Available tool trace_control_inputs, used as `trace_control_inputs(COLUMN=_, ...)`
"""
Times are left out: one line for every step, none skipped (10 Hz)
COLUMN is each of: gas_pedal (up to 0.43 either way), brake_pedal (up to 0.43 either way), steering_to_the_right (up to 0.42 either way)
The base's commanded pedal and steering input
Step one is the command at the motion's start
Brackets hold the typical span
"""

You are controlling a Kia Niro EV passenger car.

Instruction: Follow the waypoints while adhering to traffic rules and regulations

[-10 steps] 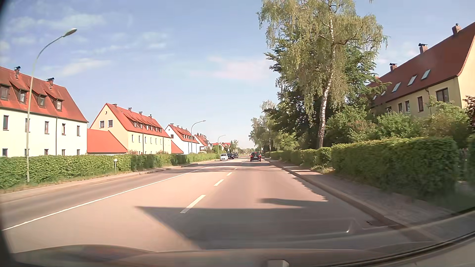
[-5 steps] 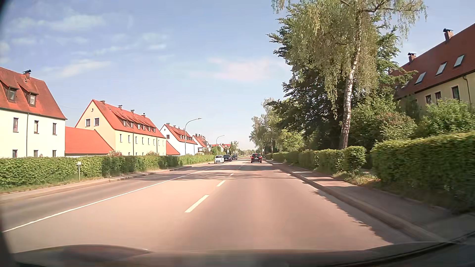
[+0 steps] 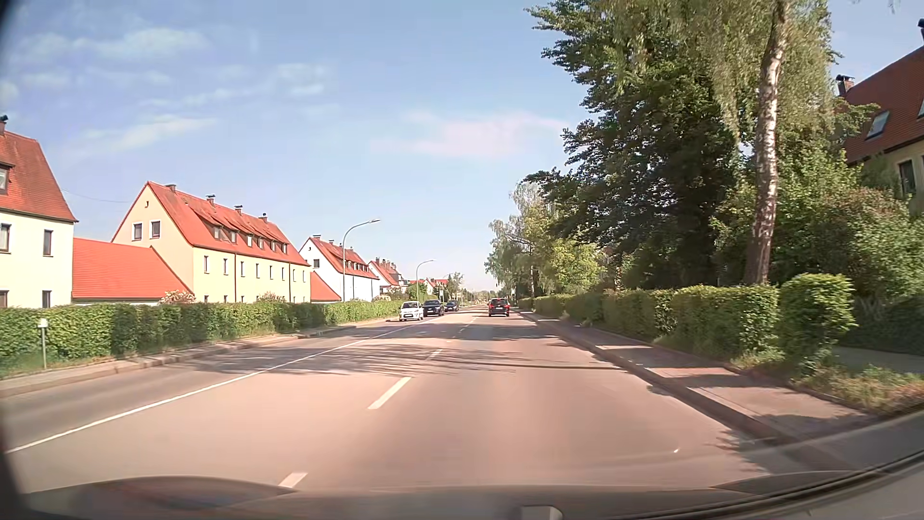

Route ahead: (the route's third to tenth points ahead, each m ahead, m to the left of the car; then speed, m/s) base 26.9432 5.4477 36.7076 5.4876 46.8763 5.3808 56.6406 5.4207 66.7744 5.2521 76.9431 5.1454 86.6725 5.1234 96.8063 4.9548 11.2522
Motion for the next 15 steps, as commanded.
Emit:
trace_control_inputs(gas_pedal=0.079, brake_pedal=0.0, steering_to_the_right=-0.001)
trace_control_inputs(gas_pedal=0.079, brake_pedal=0.0, steering_to_the_right=-0.001)
trace_control_inputs(gas_pedal=0.079, brake_pedal=0.0, steering_to_the_right=-0.001)
trace_control_inputs(gas_pedal=0.079, brake_pedal=0.0, steering_to_the_right=-0.001)
trace_control_inputs(gas_pedal=0.079, brake_pedal=0.0, steering_to_the_right=-0.001)
trace_control_inputs(gas_pedal=0.079, brake_pedal=0.0, steering_to_the_right=-0.001)
trace_control_inputs(gas_pedal=0.079, brake_pedal=0.0, steering_to_the_right=-0.001)
trace_control_inputs(gas_pedal=0.079, brake_pedal=0.0, steering_to_the_right=-0.001)
trace_control_inputs(gas_pedal=0.079, brake_pedal=0.0, steering_to_the_right=-0.001)
trace_control_inputs(gas_pedal=0.079, brake_pedal=0.0, steering_to_the_right=-0.001)
trace_control_inputs(gas_pedal=0.079, brake_pedal=0.0, steering_to_the_right=-0.001)
trace_control_inputs(gas_pedal=0.079, brake_pedal=0.0, steering_to_the_right=-0.001)
trace_control_inputs(gas_pedal=0.079, brake_pedal=0.0, steering_to_the_right=-0.001)
trace_control_inputs(gas_pedal=0.079, brake_pedal=0.0, steering_to_the_right=0.0)
trace_control_inputs(gas_pedal=0.079, brake_pedal=0.0, steering_to_the_right=-0.001)
